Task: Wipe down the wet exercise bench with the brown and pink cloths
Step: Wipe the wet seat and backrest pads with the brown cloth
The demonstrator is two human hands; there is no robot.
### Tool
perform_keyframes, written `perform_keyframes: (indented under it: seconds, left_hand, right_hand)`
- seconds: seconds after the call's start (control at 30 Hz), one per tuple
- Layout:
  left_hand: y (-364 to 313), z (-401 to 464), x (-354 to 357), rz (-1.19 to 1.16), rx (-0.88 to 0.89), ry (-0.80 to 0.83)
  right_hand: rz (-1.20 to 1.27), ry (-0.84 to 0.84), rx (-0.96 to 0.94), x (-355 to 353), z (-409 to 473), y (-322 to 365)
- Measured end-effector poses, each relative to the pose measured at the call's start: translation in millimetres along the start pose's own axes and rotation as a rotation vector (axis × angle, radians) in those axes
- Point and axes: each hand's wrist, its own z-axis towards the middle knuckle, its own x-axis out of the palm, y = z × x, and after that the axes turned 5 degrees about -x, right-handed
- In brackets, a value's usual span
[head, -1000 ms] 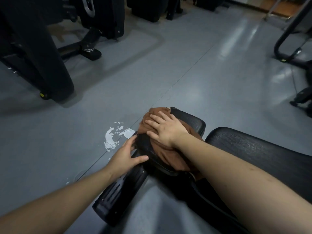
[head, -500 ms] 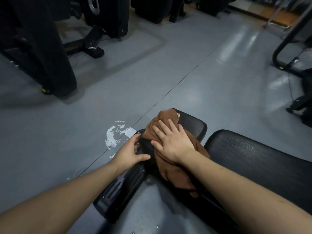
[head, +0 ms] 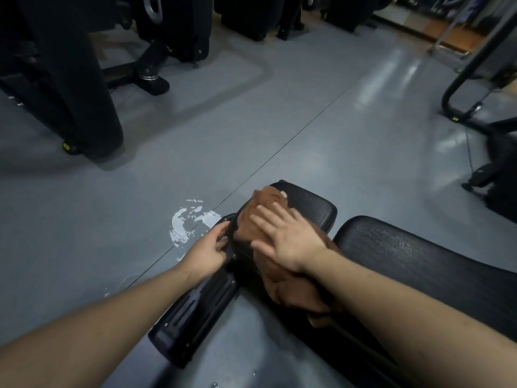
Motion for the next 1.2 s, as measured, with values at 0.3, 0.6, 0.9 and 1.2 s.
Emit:
perform_keyframes:
  seconds: [0.3,0.6,0.9,1.2]
  left_hand:
    - [-2.2,0.8,1.3,-0.026,-0.016,-0.023]
    - [-13.4,-1.2,-9.5,-0.1,-0.073,0.009]
    - [-16.9,-6.1,-12.0,-0.171,-0.113,0.018]
    - [-11.9,-3.8,-13.9,-0.344,-0.149,-0.031]
  right_hand:
    - [0.186,-0.085,0.466,8.7,16.8,-107.1]
    - [0.002,0.011,0.229,2.0,-7.6,4.0]
    - [-0.164,-0.066,0.114,13.2,-0.8,56.6]
    - [-0.241,-0.004,0.25,1.9,73.9,100.9]
